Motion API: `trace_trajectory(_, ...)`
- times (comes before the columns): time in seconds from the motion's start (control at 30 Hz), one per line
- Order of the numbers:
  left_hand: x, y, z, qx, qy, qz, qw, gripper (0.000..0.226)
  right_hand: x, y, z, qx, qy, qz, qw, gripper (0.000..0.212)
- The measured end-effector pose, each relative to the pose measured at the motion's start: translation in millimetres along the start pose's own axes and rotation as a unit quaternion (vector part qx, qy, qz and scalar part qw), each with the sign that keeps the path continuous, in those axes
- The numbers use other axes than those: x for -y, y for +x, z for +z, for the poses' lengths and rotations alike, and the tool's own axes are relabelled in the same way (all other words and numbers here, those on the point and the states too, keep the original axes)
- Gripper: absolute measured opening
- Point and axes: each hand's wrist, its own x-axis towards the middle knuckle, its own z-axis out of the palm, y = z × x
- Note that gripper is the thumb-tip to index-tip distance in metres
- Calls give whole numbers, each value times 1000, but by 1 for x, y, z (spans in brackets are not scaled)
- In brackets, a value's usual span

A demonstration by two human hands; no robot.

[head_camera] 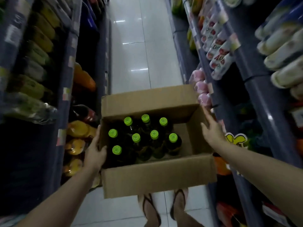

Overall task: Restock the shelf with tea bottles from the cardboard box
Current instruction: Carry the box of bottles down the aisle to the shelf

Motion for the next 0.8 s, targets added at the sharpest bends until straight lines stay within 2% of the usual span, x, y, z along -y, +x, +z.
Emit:
trace_trajectory(0.2, 88, 85, 96, 1, -13, -10, 1000, 76, -99, 63, 108, 3, 11, 6, 1000, 63)
trace_trajectory(0.37, 155, 138, 154, 10, 11, -25, 1000, 80, -163, 92, 172, 7, 20, 28, 999, 68)
trace_trajectory(0.8, 229, 202, 241, 12, -3, -39, 999, 76, -241, 125, 266, 25, 50, 83, 995, 66)
